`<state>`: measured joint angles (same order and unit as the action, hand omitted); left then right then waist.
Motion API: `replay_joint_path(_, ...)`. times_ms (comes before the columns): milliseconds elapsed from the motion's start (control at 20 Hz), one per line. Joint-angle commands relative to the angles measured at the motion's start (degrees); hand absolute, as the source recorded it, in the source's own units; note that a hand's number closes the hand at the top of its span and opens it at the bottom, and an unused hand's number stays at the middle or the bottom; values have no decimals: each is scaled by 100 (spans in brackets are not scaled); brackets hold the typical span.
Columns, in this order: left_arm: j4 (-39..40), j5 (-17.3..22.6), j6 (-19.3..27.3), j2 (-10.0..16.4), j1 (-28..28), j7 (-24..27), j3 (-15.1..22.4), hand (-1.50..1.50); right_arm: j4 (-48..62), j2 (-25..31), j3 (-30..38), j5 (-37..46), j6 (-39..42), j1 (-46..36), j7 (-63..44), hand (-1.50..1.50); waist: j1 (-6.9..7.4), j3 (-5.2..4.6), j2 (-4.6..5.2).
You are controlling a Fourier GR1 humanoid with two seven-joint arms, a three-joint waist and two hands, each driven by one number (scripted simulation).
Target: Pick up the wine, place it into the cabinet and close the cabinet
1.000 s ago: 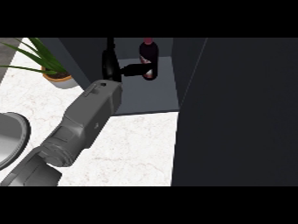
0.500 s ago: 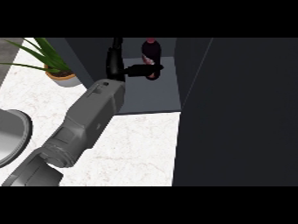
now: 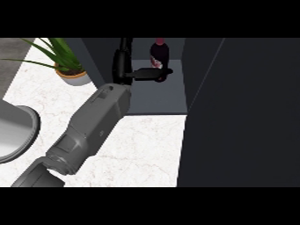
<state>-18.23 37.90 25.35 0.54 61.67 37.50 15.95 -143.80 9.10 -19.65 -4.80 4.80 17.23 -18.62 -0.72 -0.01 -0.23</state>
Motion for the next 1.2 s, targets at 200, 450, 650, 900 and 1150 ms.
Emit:
replay_joint_path(200,-1438,-138,-68,192,-691,-354,218,-150,-1162,69,-104,-68,-113,456,-318,-150,148,1,-82)
replay_joint_path(450,-2576,-252,210,212,-1363,-761,462,-150,-1020,133,17,-274,-124,291,-431,-150,180,4,-68)
replay_joint_path(650,-3687,-357,236,237,-2219,-974,857,-150,-821,21,14,-118,-252,43,-363,-150,205,2,-61)
replay_joint_path(900,-4717,-407,462,356,-2894,-1225,1093,-150,-1489,139,-318,-8,-344,363,-655,-150,110,-1,-74)
replay_joint_path(1150,-6177,-630,683,719,-4026,-1398,1518,-150,-1219,200,20,-179,-313,221,-512,-150,136,3,-46)
